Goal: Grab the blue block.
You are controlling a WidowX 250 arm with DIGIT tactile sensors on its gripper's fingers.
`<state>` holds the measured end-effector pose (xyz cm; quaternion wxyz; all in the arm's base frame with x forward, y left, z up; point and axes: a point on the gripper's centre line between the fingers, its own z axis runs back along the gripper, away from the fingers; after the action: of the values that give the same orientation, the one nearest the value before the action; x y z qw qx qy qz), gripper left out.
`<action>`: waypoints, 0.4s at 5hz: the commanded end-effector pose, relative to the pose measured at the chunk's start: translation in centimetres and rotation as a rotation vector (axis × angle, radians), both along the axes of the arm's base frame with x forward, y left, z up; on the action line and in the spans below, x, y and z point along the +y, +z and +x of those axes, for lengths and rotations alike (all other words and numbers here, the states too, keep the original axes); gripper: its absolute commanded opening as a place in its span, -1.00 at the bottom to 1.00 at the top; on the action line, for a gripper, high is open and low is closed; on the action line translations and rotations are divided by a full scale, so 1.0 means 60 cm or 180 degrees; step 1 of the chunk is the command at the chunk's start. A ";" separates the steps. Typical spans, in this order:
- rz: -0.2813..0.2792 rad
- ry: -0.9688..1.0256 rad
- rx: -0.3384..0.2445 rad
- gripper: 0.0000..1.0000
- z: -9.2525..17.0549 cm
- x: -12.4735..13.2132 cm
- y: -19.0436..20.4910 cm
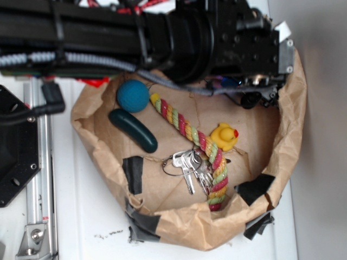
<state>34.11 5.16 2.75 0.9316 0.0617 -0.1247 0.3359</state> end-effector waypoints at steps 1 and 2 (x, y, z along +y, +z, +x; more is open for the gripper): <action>0.0048 -0.0180 -0.0364 -1.00 -0.023 -0.006 0.069; -0.0098 -0.0428 -0.0452 -1.00 -0.053 -0.032 0.095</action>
<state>30.24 2.78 6.78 0.9459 0.0230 -0.1584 0.2821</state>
